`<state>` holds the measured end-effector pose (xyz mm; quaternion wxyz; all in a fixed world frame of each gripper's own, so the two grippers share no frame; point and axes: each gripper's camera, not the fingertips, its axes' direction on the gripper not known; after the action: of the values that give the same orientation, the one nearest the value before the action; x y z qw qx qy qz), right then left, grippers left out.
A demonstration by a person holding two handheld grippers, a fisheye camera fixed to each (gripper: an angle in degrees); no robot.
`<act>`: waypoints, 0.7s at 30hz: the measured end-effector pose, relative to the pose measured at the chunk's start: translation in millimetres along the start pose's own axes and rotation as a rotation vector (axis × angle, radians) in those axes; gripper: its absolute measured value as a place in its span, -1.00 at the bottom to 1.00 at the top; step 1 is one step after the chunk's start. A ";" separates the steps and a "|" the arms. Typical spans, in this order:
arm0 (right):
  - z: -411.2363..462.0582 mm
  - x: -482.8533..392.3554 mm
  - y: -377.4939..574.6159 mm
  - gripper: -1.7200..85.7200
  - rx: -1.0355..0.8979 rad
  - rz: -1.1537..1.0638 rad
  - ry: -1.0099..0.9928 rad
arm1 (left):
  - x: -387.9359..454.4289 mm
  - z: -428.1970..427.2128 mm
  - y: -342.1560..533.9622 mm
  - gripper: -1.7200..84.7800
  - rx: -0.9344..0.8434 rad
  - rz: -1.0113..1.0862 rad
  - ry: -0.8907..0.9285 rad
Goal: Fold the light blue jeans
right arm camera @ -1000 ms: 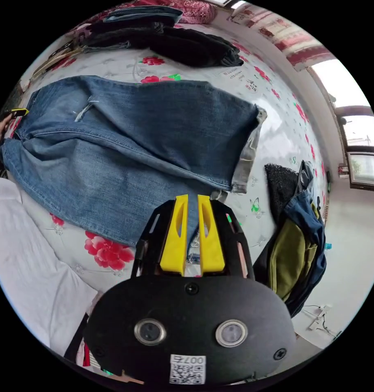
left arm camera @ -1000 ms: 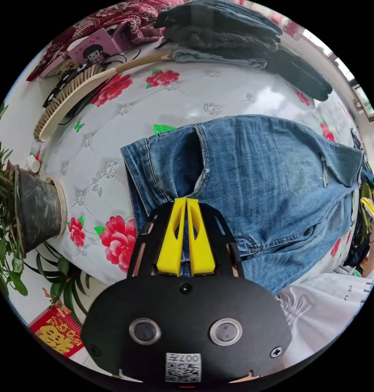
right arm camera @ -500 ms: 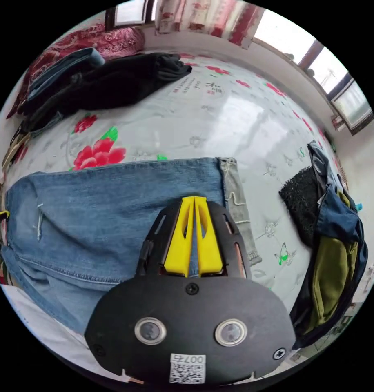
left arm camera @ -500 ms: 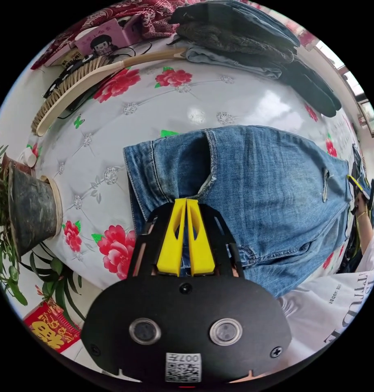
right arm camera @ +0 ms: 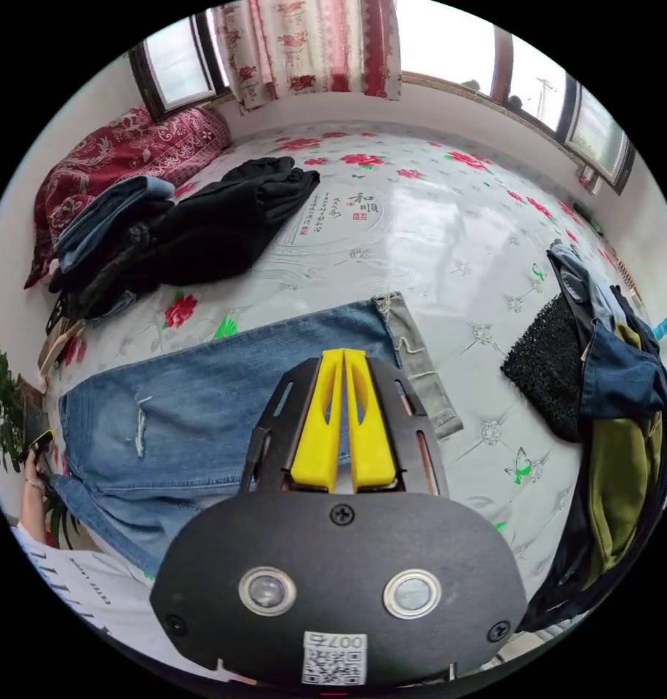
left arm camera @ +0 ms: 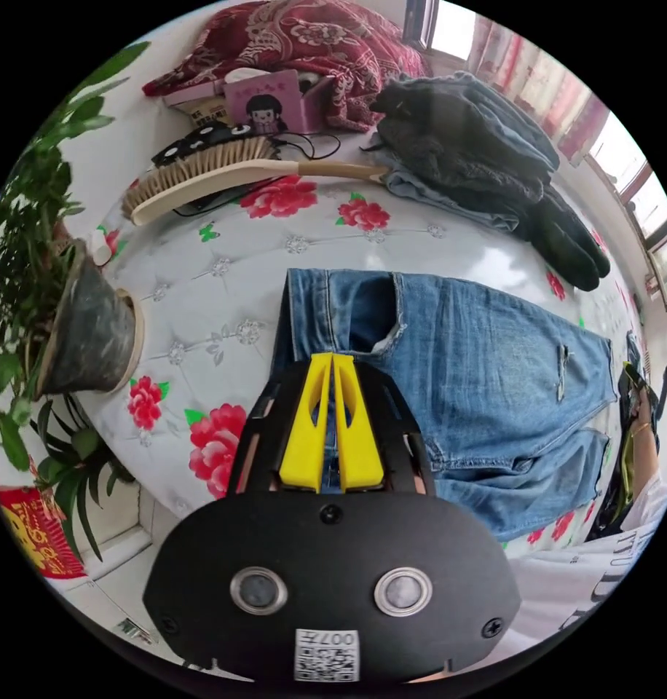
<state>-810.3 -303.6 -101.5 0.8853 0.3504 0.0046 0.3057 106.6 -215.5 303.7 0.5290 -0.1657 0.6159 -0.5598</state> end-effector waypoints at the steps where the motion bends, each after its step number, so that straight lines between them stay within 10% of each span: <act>1: -12.4 -3.0 22.0 -0.96 -0.002 -0.036 -0.059 | -9.2 -17.2 22.2 -0.98 0.023 -0.029 0.003; 6: -47.5 -3.1 127.1 -0.91 -0.121 -0.142 -0.074 | -54.5 -82.0 131.7 -0.94 0.113 -0.164 -0.092; 12: -80.0 84.4 235.0 -0.81 -0.242 0.278 0.004 | -128.7 -92.3 203.0 -0.73 0.128 -0.286 0.056; 21: -63.9 142.4 287.1 -0.83 -0.279 0.567 -0.077 | -115.6 -51.9 188.3 -0.97 0.005 -0.128 0.133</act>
<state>-863.3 -23.7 58.5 0.8037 0.2242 -0.1688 0.5247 180.8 -36.8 185.1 0.4506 -0.1658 0.6365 -0.6036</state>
